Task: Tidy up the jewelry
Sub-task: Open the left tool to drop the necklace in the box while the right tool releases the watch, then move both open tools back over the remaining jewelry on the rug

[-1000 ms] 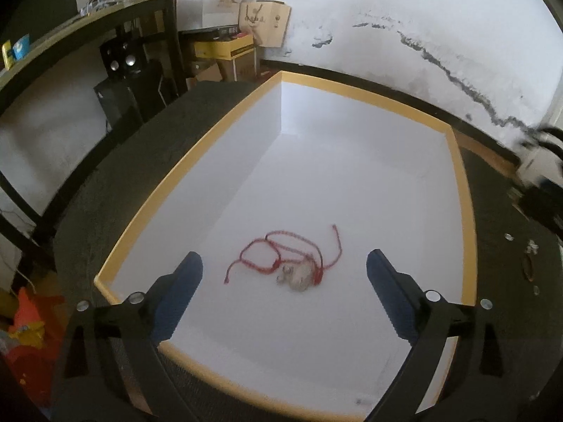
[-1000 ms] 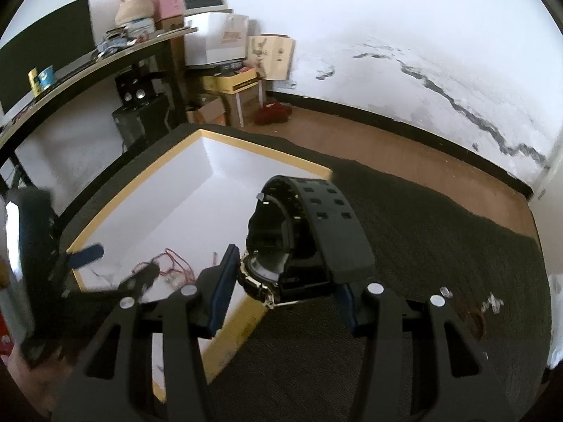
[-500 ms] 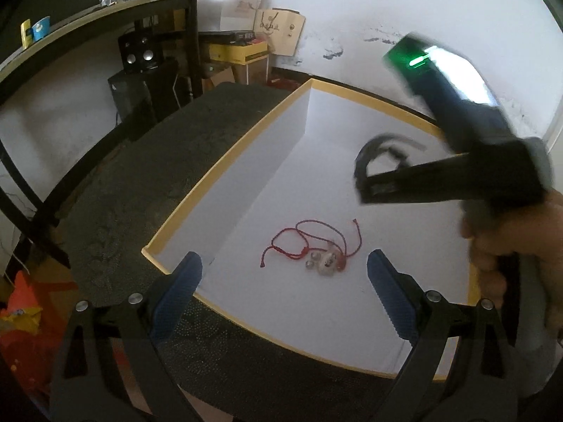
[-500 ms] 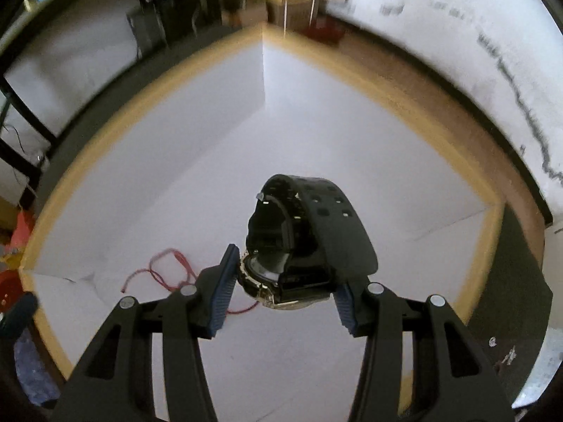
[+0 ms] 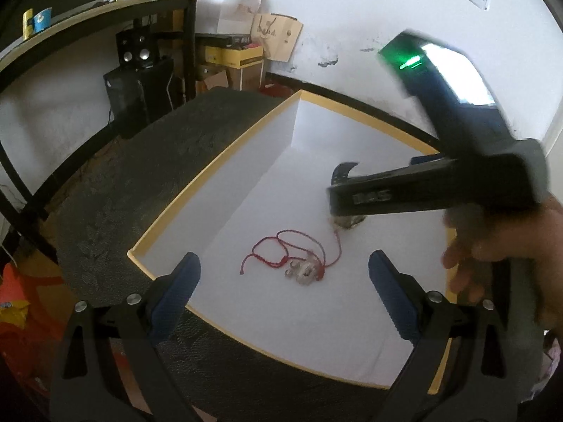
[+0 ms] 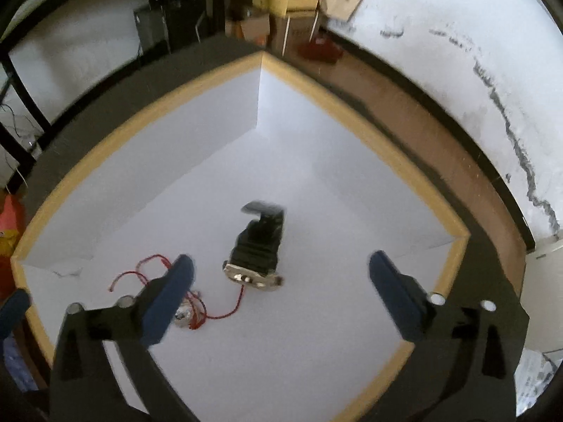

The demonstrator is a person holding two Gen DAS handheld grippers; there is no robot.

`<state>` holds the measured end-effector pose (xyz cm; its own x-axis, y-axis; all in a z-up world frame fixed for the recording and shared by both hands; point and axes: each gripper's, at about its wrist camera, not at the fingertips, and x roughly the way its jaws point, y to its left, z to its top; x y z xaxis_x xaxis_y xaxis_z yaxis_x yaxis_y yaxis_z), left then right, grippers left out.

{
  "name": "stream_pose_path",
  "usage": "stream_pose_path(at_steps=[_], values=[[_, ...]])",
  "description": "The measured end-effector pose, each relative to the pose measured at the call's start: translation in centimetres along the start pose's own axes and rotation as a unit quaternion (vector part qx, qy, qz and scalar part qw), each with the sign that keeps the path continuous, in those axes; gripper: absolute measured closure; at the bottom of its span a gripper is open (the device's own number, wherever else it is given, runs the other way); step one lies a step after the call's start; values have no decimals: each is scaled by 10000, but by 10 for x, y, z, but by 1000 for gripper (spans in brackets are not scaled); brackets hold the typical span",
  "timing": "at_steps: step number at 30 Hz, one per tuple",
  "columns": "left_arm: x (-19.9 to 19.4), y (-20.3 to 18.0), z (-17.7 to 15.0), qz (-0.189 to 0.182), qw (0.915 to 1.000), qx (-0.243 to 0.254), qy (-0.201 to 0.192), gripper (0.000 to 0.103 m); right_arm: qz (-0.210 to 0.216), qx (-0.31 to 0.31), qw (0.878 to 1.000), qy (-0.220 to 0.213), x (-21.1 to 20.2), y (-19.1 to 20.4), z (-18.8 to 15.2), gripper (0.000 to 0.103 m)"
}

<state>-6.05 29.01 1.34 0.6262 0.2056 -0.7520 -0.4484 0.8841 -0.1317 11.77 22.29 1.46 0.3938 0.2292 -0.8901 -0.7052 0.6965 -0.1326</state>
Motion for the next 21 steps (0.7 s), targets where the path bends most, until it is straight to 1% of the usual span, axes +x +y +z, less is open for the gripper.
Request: stream_pose_path(at_steps=[2, 4, 5, 6, 7, 8, 9, 10, 11, 12, 13, 15, 17, 18, 19, 21], values=[[-3, -6, 1, -46, 9999, -2, -89, 7, 10, 86, 9996, -258, -27, -14, -8, 6], [-6, -13, 2, -102, 9998, 9, -168, 6, -83, 301, 9970, -710, -66, -41, -24, 6], [-8, -20, 3, -158, 9996, 49, -238, 6, -132, 381, 9956, -848, -79, -51, -31, 6], [-11, -27, 4, -226, 9992, 84, -309, 6, -278, 607, 9914, -1122, -104, -73, -53, 6], [-13, -33, 4, -280, 9989, 105, -352, 6, -359, 767, 9882, -1276, -116, -85, -68, 6], [-16, -44, 5, -389, 9983, 130, -416, 6, -512, 1042, 9827, -1446, -134, -106, -92, 6], [-18, -56, 4, -507, 9974, 166, -474, 6, -628, 1241, 9783, -1536, -145, -121, -110, 6], [-19, -70, 4, -604, 9966, 235, -510, 6, -827, 1574, 9706, -1625, -157, -147, -140, 6], [-19, -83, 2, -667, 9959, 319, -514, 6, -996, 1812, 9648, -1623, -162, -166, -162, 6], [-19, -98, 0, -724, 9952, 422, -506, 6, -1236, 2167, 9554, -1581, -165, -191, -194, 6], [-17, -114, -3, -772, 9943, 549, -486, 6, -1356, 2374, 9492, -1556, -163, -206, -212, 6], [-11, -154, -11, -907, 9910, 876, -443, 6, -1604, 2839, 9340, -1461, -155, -238, -264, 6], [-4, -194, -20, -956, 9875, 1191, -384, 6, -1683, 3203, 9229, -1315, -145, -263, -310, 6], [0, -215, -25, -1033, 9848, 1345, -366, 6, -1674, 3329, 9192, -1277, -142, -271, -324, 6], [3, -229, -28, -1059, 9831, 1452, -360, 6, -1626, 3457, 9156, -1252, -142, -282, -341, 6], [14, -266, -39, -1101, 9783, 1728, -319, 6, -1644, 3531, 9128, -1228, -141, -297, -368, 6]])
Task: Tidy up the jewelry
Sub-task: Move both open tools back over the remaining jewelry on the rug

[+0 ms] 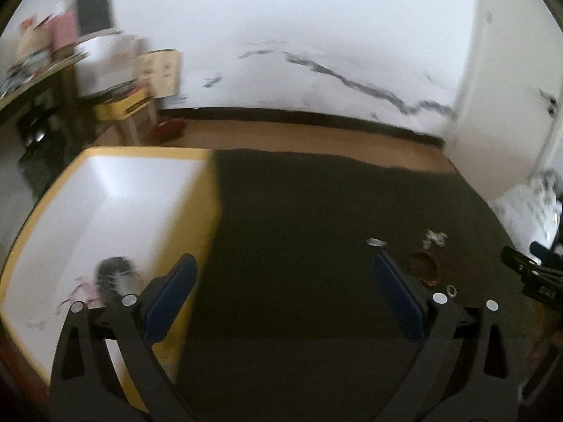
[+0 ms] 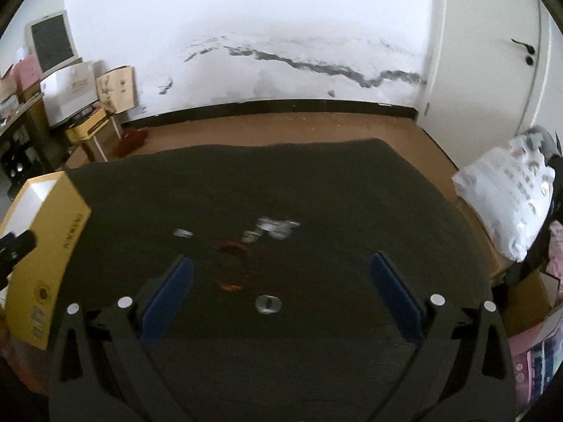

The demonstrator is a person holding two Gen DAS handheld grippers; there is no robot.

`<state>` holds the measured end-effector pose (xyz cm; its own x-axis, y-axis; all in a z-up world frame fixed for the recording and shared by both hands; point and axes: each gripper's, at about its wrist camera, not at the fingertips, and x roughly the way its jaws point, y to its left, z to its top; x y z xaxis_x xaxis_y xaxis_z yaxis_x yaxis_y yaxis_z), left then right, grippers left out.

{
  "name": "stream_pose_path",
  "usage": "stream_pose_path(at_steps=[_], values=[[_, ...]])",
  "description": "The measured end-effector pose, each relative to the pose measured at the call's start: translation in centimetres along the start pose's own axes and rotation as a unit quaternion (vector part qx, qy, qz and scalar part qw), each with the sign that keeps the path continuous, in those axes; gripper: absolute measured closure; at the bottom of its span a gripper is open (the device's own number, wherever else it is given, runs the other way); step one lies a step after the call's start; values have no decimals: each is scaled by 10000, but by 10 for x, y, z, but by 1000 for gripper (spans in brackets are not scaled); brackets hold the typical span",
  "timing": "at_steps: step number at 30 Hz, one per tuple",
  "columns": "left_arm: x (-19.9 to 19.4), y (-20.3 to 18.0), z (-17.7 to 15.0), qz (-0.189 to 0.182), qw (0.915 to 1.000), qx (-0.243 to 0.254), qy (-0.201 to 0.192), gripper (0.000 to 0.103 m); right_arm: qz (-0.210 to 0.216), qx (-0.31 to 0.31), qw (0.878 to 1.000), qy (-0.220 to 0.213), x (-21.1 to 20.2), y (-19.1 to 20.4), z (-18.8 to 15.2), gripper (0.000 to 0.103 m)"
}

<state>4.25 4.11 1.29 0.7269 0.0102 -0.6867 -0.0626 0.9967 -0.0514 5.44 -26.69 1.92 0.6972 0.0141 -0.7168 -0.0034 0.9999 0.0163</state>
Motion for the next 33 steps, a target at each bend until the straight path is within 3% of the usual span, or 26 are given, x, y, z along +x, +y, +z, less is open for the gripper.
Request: stream_pose_path(at_steps=[4, 8, 11, 16, 30, 33], values=[[40, -47, -1, -2, 9990, 354, 262, 6, 145, 97, 9995, 261, 11, -22, -5, 6], [78, -73, -1, -61, 9980, 331, 536, 6, 179, 78, 9992, 353, 17, -30, -4, 6], [98, -87, -2, 147, 9972, 525, 520, 6, 231, 82, 9989, 404, 23, -30, -1, 6], [131, -95, -7, 213, 9949, 638, 748, 6, 338, 149, 9985, 392, 23, -28, 5, 6], [174, -107, -9, 61, 9922, 660, 1057, 6, 333, 48, 9978, 566, 39, -17, 8, 6], [177, -106, -10, 7, 9937, 619, 936, 6, 321, 43, 9979, 567, 40, -15, 8, 6]])
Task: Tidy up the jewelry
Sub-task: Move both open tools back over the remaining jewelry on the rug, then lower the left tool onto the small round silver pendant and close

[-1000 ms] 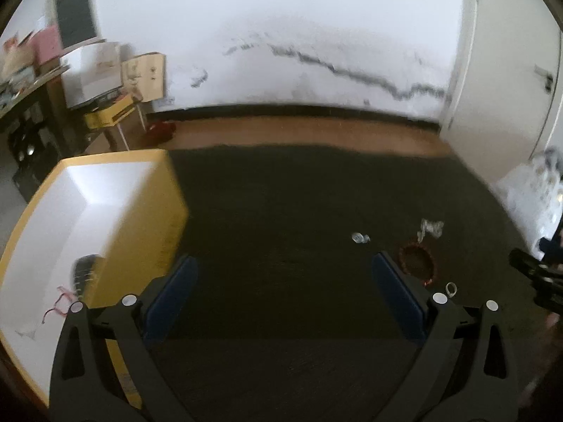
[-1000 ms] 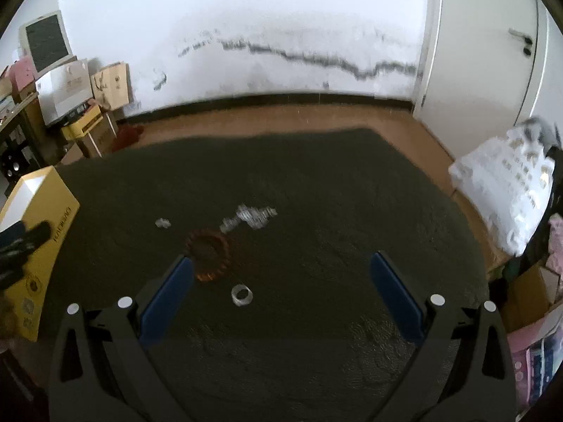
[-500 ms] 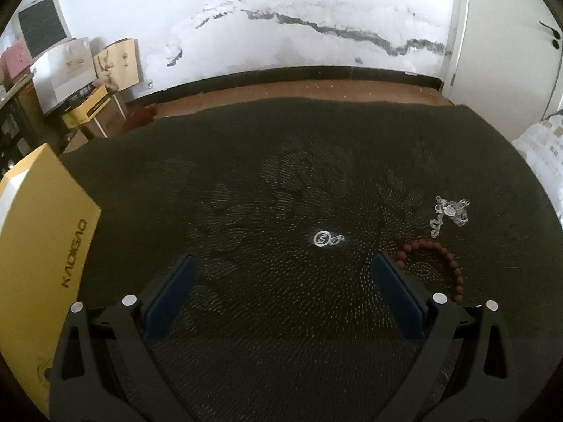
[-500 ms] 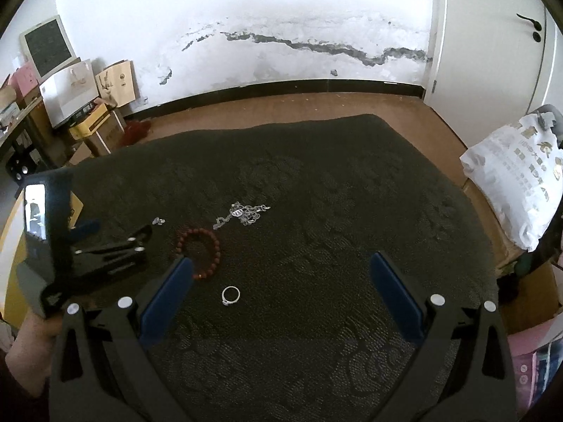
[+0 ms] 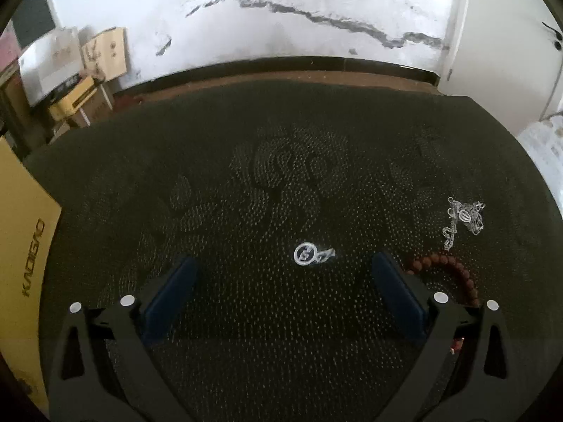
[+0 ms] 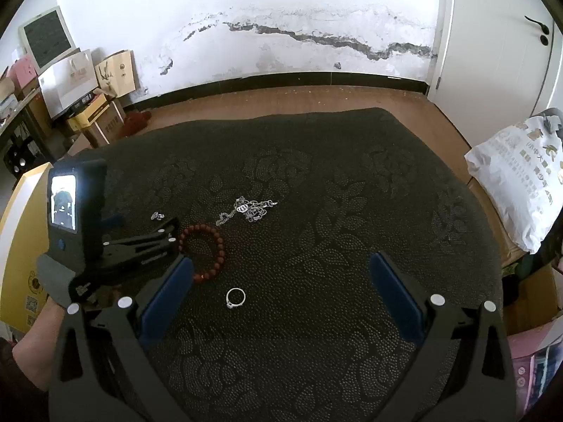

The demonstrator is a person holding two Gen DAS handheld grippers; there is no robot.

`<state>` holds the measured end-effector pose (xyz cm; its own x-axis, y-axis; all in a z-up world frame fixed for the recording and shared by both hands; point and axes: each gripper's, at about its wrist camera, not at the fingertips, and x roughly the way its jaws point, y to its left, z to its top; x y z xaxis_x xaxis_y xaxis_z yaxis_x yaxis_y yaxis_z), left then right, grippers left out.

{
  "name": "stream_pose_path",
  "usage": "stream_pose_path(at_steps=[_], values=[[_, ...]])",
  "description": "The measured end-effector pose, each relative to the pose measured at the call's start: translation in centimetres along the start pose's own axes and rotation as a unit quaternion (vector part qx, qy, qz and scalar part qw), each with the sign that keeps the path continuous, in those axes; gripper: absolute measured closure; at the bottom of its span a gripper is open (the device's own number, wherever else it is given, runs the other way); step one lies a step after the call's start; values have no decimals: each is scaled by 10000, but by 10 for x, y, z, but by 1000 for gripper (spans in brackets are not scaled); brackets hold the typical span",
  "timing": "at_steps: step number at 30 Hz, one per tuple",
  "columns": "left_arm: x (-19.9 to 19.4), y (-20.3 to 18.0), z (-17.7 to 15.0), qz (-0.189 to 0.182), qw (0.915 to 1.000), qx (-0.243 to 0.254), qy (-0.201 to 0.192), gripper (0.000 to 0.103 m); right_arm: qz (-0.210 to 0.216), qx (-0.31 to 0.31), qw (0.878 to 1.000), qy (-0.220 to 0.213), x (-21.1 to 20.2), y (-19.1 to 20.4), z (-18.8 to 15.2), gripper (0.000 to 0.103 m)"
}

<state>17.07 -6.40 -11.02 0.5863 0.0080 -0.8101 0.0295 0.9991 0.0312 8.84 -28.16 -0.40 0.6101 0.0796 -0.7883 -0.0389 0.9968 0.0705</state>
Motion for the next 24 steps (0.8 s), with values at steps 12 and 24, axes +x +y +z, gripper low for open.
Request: stream_pose_path(at_steps=[12, 24], values=[[-9, -10, -4, -58, 9993, 263, -254, 59, 53, 106, 9999, 21, 2, -4, 2, 6], [-18, -3, -8, 36, 9997, 138, -217, 87, 90, 170, 9998, 43, 5, -12, 2, 6]])
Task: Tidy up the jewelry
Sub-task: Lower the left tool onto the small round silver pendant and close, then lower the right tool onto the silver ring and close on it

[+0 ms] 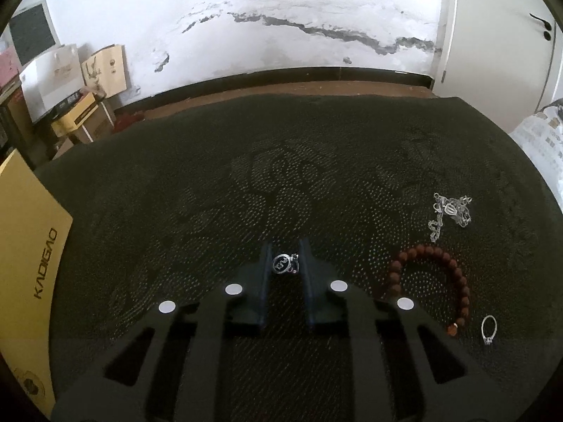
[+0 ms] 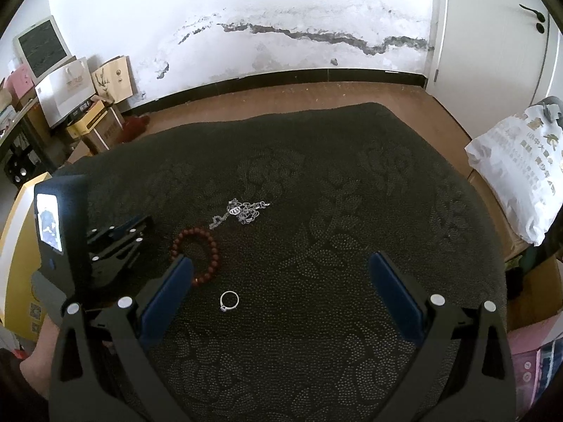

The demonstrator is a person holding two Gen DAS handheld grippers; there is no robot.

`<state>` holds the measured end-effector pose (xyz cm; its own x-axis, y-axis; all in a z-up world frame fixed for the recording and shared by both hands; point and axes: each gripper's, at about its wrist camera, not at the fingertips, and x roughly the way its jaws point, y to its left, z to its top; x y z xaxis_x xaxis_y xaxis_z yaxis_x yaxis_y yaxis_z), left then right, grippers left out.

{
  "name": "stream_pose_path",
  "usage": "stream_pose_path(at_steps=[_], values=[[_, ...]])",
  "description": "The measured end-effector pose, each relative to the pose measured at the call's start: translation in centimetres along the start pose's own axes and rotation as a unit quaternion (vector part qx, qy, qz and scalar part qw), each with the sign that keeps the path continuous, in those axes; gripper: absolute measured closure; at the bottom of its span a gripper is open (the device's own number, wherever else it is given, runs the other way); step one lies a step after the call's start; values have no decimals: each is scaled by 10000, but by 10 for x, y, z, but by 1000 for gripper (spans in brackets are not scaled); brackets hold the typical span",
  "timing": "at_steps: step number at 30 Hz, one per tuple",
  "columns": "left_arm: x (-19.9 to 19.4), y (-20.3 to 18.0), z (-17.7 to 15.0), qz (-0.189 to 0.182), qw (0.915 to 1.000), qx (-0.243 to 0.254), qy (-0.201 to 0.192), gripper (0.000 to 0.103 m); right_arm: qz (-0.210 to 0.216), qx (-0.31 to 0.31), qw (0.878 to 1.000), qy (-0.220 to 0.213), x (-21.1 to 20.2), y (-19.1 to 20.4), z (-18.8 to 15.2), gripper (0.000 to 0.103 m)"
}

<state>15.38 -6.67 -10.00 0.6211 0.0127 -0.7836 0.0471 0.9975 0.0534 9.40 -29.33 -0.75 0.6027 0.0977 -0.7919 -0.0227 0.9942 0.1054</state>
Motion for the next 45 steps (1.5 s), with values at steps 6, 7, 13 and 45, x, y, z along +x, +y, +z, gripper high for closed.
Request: stream_pose_path(at_steps=[6, 7, 13, 45], values=[[-36, 19, 5, -10, 9999, -42, -128, 87, 3, -217, 9997, 138, 10, 0, -8, 6], [-44, 22, 5, 12, 9999, 5, -172, 87, -14, -340, 9992, 215, 15, 2, -13, 6], [-74, 40, -4, -69, 9997, 39, -210, 87, 40, -822, 9943, 675, 50, 22, -44, 6], [-119, 74, 1, -101, 9993, -265, -248, 87, 52, -411, 9991, 79, 25, 79, -40, 84]])
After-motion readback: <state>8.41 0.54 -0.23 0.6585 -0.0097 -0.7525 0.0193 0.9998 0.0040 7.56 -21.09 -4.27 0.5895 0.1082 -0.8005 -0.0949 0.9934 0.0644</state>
